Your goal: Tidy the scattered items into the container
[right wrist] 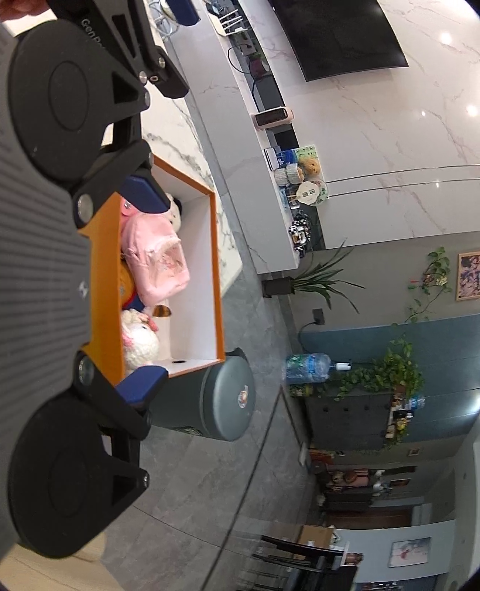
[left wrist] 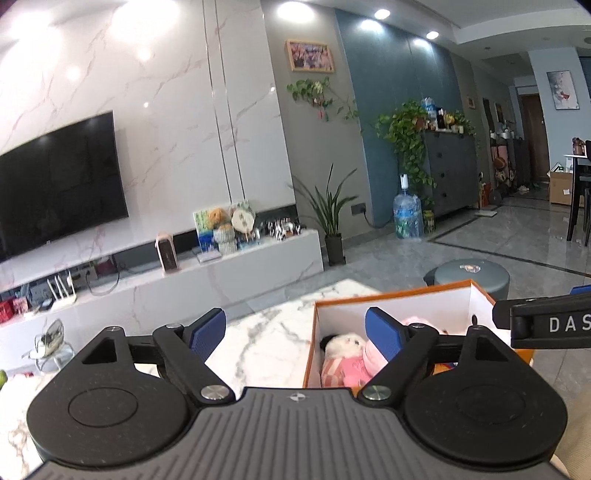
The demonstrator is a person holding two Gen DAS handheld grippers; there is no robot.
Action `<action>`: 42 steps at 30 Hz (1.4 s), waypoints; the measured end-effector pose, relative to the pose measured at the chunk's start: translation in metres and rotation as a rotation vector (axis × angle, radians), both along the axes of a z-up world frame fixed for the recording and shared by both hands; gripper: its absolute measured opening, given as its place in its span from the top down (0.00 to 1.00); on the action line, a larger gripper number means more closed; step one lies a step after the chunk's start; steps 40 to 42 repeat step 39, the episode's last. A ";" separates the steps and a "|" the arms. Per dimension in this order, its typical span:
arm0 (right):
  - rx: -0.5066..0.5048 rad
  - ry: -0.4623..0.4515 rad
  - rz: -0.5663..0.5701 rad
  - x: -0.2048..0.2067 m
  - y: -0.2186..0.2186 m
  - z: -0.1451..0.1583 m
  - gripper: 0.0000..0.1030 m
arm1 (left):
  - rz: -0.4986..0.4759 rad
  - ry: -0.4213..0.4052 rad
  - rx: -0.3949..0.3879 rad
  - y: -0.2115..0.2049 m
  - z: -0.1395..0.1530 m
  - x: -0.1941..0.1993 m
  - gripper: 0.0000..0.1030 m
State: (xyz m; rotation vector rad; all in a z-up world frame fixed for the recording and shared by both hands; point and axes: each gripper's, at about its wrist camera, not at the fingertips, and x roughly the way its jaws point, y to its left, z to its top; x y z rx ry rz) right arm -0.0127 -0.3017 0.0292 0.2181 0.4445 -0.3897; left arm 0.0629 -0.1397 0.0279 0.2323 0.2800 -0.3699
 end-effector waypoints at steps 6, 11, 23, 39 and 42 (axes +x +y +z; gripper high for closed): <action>-0.013 0.023 0.004 -0.013 0.011 -0.007 0.11 | 0.009 0.109 0.004 0.006 -0.006 -0.003 0.05; -0.010 0.060 0.005 -0.021 0.015 -0.020 0.10 | 0.003 0.183 0.019 0.010 -0.018 -0.007 0.05; 0.028 0.116 -0.007 -0.032 0.017 -0.045 0.10 | -0.003 0.240 0.038 0.011 -0.038 -0.021 0.05; 0.050 0.143 -0.020 -0.030 0.020 -0.055 0.10 | 0.014 0.260 0.039 0.010 -0.045 -0.019 0.05; 0.050 0.143 -0.020 -0.030 0.020 -0.055 0.10 | 0.014 0.260 0.039 0.010 -0.045 -0.019 0.05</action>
